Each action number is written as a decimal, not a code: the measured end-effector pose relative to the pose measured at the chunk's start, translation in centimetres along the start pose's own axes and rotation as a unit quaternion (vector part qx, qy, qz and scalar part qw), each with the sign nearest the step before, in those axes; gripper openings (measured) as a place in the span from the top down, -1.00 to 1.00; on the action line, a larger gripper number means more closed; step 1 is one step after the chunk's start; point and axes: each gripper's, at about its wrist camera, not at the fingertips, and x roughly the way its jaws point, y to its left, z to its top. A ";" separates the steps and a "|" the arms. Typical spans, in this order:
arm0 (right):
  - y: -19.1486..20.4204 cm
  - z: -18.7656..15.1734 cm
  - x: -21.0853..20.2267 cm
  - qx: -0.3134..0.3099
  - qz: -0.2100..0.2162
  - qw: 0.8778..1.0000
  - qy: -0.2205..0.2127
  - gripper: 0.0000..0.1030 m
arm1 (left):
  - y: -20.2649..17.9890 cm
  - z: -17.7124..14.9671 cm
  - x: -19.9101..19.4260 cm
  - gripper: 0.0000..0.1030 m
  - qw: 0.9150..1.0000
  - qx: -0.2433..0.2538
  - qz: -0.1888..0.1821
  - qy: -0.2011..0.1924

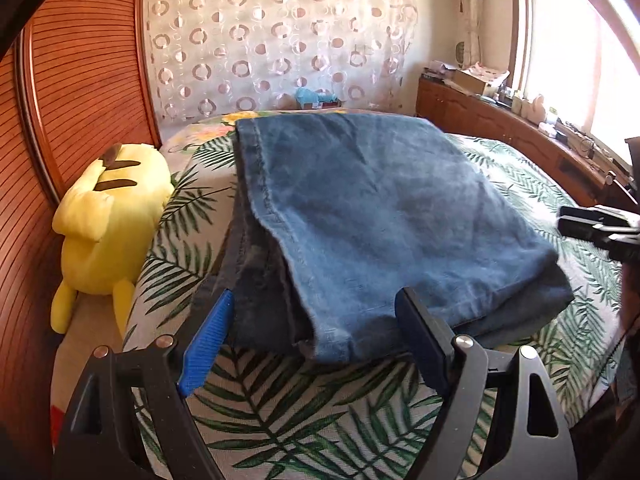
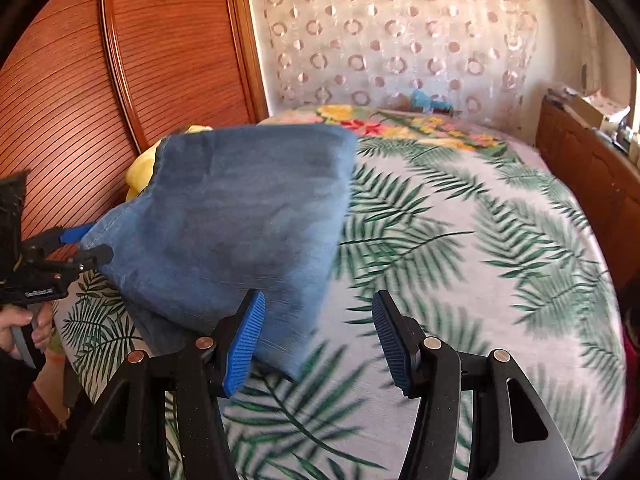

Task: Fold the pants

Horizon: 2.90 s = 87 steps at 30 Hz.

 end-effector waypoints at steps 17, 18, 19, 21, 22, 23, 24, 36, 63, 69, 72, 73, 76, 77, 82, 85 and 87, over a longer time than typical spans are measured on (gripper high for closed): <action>0.9 0.4 1.2 0.026 0.038 0.999 0.014 -0.12 | 1.6 -1.4 0.9 -0.61 1.000 -0.019 0.010 0.017; 1.0 0.7 1.6 0.028 0.032 0.999 0.013 -0.12 | 1.5 -1.5 1.0 -0.61 1.000 -0.019 0.010 0.018; 0.8 0.9 2.0 0.031 0.028 0.999 0.014 -0.12 | 1.6 -1.5 1.0 -0.61 1.000 -0.020 0.010 0.018; 0.6 1.1 3.2 0.040 0.035 0.998 0.024 -0.12 | 1.6 -1.5 1.1 -0.61 1.000 -0.020 0.010 0.019; 0.5 1.3 3.8 0.044 0.037 0.998 0.032 -0.12 | 1.6 -1.5 1.1 -0.61 1.000 -0.020 0.010 0.019; 0.6 1.4 4.4 0.044 0.034 0.998 0.038 -0.12 | 1.6 -1.5 1.1 -0.61 1.000 -0.019 0.010 0.019; 0.6 1.6 4.9 0.044 0.031 0.998 0.043 -0.12 | 1.6 -1.5 1.1 -0.61 1.000 -0.019 0.010 0.019; 2.4 2.5 6.3 -0.003 0.041 0.998 0.053 0.63 | 1.6 -1.6 1.5 -0.61 1.000 -0.019 0.010 0.020; -1.7 0.0 0.0 0.033 0.004 0.999 0.028 0.77 | -8.6 2.2 -0.8 -0.61 0.995 0.034 -0.096 -0.017; -2.9 -0.5 2.1 0.066 0.014 0.997 0.048 0.08 | -9.5 1.3 1.0 -0.61 0.996 0.045 -0.081 0.014; -3.1 -0.3 3.0 0.076 0.032 0.996 0.040 -0.04 | -9.6 0.8 1.6 -0.61 0.996 0.051 -0.071 0.024; -3.0 -0.2 3.1 0.076 0.032 0.996 0.041 -0.04 | -9.5 0.6 1.9 -0.61 0.996 0.054 -0.063 0.029; -3.1 0.1 3.5 0.070 0.045 0.996 0.042 0.05 | -9.0 0.0 2.4 -0.61 0.996 0.049 -0.065 0.036; -3.0 0.1 3.5 0.070 0.056 0.995 0.042 0.34 | -8.9 -0.2 2.3 -0.61 0.996 0.047 -0.066 0.034; -2.6 1.4 1.6 0.069 0.049 0.996 0.001 0.74 | -8.5 -0.4 1.8 -0.61 0.996 0.043 -0.071 0.031; -1.3 2.7 -0.3 0.054 0.057 0.997 -0.025 0.76 | -7.9 -0.1 0.8 -0.61 0.996 0.029 -0.076 0.023; 0.1 3.6 -1.4 0.039 0.070 0.996 -0.040 0.77 | -7.2 0.2 -0.3 -0.61 0.997 0.017 -0.075 0.011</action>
